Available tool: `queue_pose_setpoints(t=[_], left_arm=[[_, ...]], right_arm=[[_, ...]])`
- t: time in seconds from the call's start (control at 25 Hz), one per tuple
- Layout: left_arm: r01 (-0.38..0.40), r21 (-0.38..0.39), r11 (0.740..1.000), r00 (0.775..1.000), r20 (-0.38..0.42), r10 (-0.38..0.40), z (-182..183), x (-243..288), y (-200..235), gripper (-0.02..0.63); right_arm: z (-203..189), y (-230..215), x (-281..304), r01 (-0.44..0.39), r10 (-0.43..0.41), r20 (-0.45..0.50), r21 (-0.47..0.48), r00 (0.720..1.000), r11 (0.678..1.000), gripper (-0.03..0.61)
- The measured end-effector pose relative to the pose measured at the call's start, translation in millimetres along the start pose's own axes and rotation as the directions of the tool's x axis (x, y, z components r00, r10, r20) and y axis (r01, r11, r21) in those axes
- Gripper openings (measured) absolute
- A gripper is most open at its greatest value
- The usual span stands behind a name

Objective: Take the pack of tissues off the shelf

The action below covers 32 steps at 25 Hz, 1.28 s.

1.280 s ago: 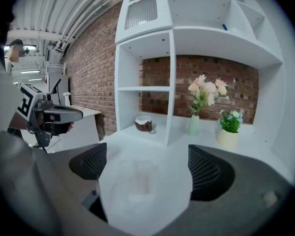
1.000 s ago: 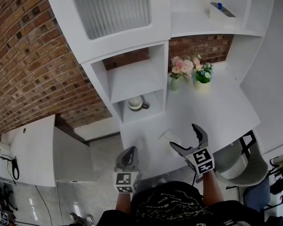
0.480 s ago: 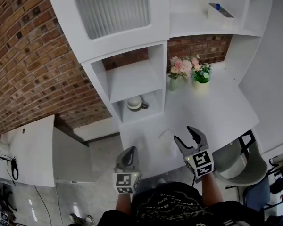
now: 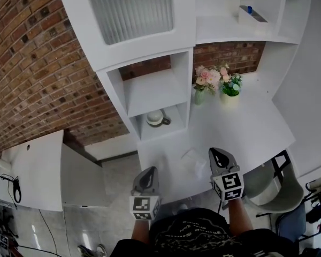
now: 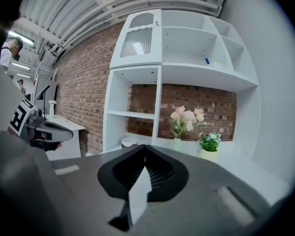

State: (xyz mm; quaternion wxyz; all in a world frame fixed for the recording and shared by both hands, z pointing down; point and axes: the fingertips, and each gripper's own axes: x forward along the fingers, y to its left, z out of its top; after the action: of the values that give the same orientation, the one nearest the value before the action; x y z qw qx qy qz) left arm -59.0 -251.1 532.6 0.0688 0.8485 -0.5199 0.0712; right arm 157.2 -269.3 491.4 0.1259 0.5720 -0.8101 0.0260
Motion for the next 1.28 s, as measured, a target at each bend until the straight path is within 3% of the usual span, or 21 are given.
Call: queue_pose_setpoints(t=[0.64, 1.08, 1.28], left_arm=[[-0.002, 0.014, 1.000, 1.000, 0.002, 0.002, 3.4, 2.4, 1.7, 0.009], [-0.004, 0.022, 1.000, 1.000, -0.003, 0.004, 3.9, 6.8, 4.3, 0.008], [-0.001, 0.026, 1.000, 1.000, -0.007, 0.001, 2.8, 8.3, 2.6, 0.008]], right_arm=[[-16.3, 11.3, 6.5, -0.047, 0.042, -0.058, -0.084, 0.997, 0.995, 0.005], [-32.5, 15.9, 5.0, -0.079, 0.051, -0.124, -0.241, 0.991, 0.967, 0.005], [-35.7, 16.5, 6.1, -0.083, 0.054, -0.128, -0.231, 0.990, 0.969, 0.005]])
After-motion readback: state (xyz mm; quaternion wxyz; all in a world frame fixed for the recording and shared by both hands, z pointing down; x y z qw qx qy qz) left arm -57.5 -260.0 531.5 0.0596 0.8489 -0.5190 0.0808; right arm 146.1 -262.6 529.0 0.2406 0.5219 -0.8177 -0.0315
